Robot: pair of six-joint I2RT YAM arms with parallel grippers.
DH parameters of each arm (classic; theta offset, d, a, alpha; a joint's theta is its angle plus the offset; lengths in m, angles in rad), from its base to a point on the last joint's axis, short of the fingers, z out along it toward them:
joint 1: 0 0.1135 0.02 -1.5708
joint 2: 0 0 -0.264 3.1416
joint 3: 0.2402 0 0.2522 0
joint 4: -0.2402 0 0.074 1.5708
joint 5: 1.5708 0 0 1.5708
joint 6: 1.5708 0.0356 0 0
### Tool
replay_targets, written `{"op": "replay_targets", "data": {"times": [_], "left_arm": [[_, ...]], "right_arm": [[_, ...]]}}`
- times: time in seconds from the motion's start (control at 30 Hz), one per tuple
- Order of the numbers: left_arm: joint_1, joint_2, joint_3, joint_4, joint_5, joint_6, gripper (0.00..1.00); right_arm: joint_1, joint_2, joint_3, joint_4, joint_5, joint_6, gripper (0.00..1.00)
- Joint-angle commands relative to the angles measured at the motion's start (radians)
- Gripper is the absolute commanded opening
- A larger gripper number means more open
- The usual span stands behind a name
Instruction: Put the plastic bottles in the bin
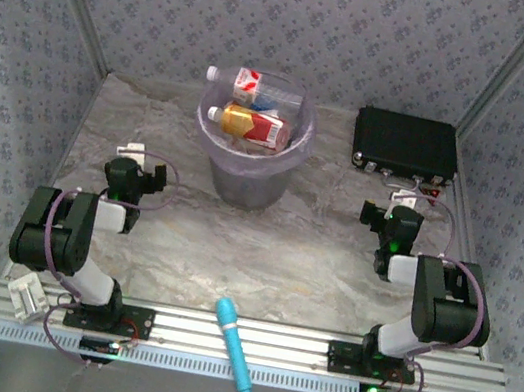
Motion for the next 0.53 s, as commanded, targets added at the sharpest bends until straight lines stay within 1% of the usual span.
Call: {"op": "replay_targets", "data": {"times": [0.0,0.5], "left_arm": [[-0.005,-0.005,0.004,0.043,0.017,0.011,1.0],[-0.004,-0.004,0.003,0.043,0.018,0.01,1.0]], "right_arm": [[-0.005,0.003,-0.001,0.029,-0.007,-0.013,1.0],[-0.007,0.006,0.0,0.028,-0.014,-0.015,1.0]]}}
